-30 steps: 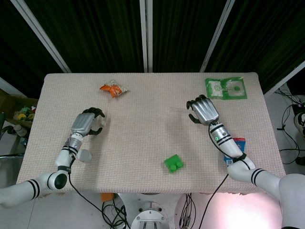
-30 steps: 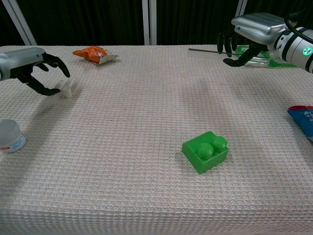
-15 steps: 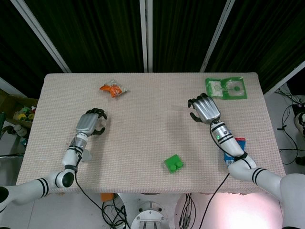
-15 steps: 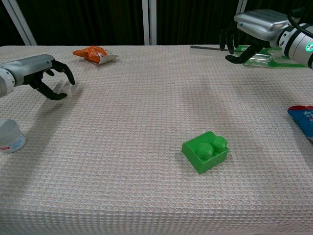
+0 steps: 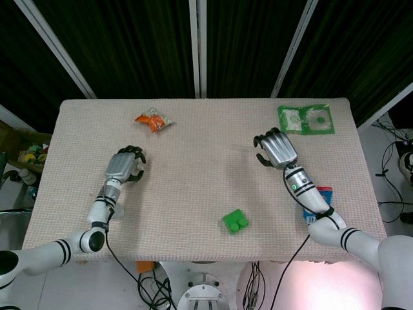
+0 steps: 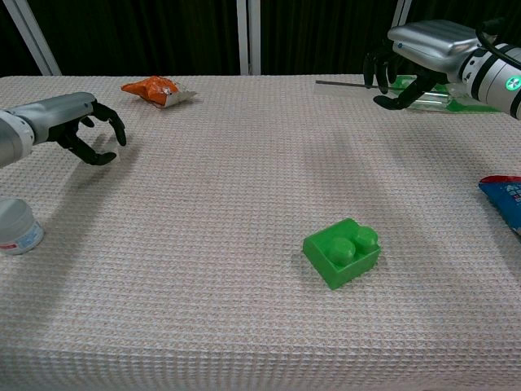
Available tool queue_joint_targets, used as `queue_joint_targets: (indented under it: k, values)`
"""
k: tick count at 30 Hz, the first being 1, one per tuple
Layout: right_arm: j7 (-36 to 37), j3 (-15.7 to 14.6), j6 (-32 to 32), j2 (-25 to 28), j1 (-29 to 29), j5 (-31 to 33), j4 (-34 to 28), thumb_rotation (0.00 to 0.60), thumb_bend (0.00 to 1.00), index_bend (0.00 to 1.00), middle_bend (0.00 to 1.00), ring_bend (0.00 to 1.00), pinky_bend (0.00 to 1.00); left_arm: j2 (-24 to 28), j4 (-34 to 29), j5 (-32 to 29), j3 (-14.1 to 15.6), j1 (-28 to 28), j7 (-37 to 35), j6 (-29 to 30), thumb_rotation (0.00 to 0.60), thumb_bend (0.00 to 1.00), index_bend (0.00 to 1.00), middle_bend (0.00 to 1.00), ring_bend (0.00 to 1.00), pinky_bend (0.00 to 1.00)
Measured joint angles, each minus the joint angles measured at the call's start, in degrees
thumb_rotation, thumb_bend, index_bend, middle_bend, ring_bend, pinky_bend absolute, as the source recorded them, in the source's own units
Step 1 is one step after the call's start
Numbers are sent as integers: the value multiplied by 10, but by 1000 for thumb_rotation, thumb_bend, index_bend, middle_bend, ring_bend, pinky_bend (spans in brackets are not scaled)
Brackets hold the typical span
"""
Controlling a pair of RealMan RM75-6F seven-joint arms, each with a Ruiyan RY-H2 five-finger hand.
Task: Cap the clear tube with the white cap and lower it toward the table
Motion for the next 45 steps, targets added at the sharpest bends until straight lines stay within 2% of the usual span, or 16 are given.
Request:
queue_joint_targets:
  k: [10, 20, 24, 32, 38, 45]
  values:
    - [0, 0, -1, -1, 0, -1, 1, 600, 611, 630, 630, 429, 344, 0, 6, 0, 2, 2, -2, 1, 600, 412, 460, 196, 103, 152]
    - [4, -2, -1, -3, -2, -1, 3, 600, 611, 636, 634, 432, 345, -13, 26, 18, 1, 5, -18, 17, 600, 419, 584, 233, 120, 154]
    - [21, -3, 6, -8, -6, -4, 3, 600, 620, 655, 648, 447, 351, -8, 16, 29, -5, 12, -44, 29, 600, 460, 586, 247, 123, 154]
    - [132, -9, 45, -46, -14, -31, 26, 600, 645, 690, 669, 466, 367, 53, -83, 72, -31, 47, -169, 64, 600, 497, 588, 267, 132, 156]
    - [240, -8, 89, -105, -12, -56, 89, 600, 652, 696, 671, 469, 380, 116, -174, 109, -55, 75, -263, 91, 600, 496, 593, 270, 132, 156]
    - [330, 0, 140, -182, 0, -74, 170, 600, 660, 712, 671, 474, 388, 152, -241, 125, -76, 88, -332, 99, 600, 498, 602, 275, 132, 156]
